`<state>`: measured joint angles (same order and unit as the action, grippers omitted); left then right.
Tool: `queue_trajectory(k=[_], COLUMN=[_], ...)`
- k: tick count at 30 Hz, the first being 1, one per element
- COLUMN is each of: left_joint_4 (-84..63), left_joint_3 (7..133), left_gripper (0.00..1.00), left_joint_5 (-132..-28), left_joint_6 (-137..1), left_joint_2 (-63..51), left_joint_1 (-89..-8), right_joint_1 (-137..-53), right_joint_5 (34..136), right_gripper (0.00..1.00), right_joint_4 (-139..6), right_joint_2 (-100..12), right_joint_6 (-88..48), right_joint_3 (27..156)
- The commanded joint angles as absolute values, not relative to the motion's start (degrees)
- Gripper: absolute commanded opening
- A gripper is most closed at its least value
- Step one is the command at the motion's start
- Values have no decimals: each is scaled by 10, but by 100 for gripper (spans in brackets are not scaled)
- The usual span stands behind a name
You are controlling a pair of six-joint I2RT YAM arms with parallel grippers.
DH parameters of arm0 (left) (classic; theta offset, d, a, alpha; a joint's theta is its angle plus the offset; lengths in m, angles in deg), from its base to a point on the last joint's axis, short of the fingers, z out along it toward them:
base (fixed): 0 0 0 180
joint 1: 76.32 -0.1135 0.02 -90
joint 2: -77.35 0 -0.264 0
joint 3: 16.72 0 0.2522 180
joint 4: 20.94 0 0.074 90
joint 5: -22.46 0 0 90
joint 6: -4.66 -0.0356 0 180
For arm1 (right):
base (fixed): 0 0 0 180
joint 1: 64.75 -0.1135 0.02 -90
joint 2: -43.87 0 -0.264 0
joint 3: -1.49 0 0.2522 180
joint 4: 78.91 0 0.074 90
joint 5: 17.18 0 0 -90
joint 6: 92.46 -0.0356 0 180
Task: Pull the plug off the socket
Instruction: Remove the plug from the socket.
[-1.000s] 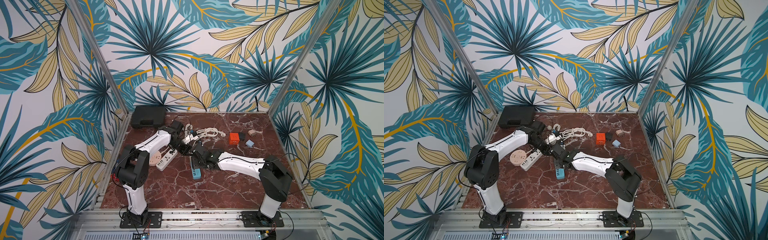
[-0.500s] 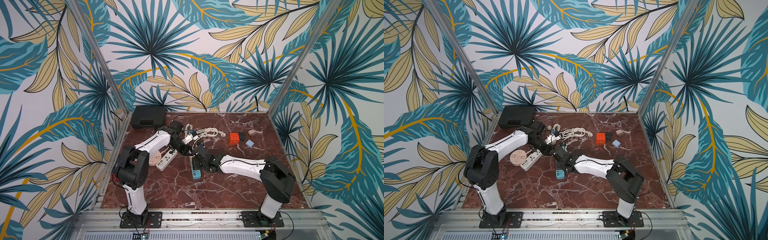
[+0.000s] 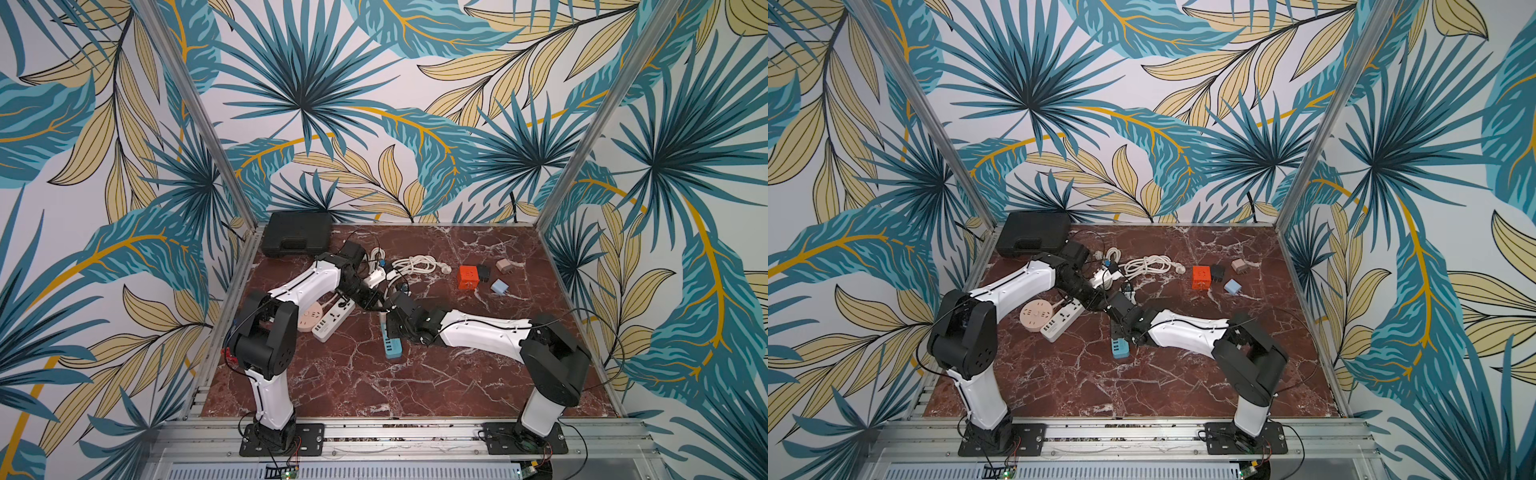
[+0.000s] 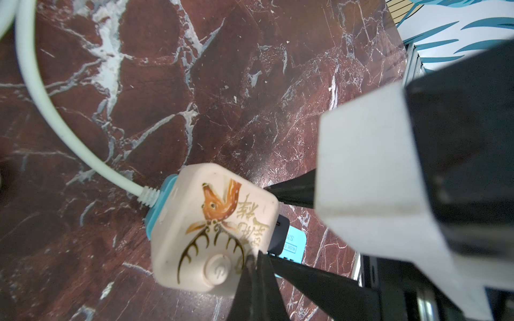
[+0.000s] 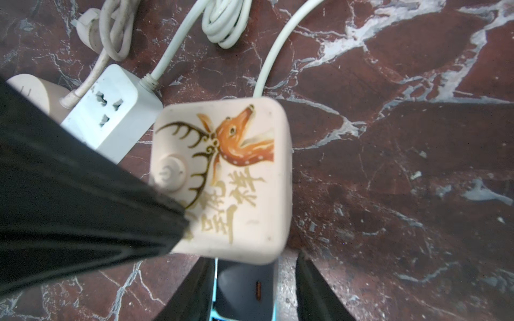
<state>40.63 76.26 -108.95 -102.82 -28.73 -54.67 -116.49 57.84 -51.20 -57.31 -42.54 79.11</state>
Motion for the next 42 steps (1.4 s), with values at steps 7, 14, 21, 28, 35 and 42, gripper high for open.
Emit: queue_trajectory(k=[7, 14, 21, 28, 35, 42], left_joint_4=[425, 425, 425, 424, 425, 426], left_joint_3=[732, 732, 733, 733, 733, 733], left_gripper=[0, 0, 0, 0, 0, 0], left_joint_5=[-1035, -1035, -1036, -1035, -1037, -1036], left_joint_6=[-1028, -1028, -1027, -1028, -1028, -1028], left_joint_2=[-308, -310, -314, -315, -317, -317], left_joint_1=[-553, -553, -553, -553, -553, -553], right_joint_1=[-1172, -1184, -1200, -1200, -1201, -1214], right_joint_5=[557, 538, 515, 504, 496, 485], right_gripper=[41, 33, 25, 24, 21, 20], right_joint_4=[-491, -477, -457, -454, -423, -415], right_joint_2=[-558, -560, -561, -547, -570, -588], right_joint_6=[-435, -436, -435, -444, -455, -459], right_joint_3=[784, 796, 813, 812, 843, 857])
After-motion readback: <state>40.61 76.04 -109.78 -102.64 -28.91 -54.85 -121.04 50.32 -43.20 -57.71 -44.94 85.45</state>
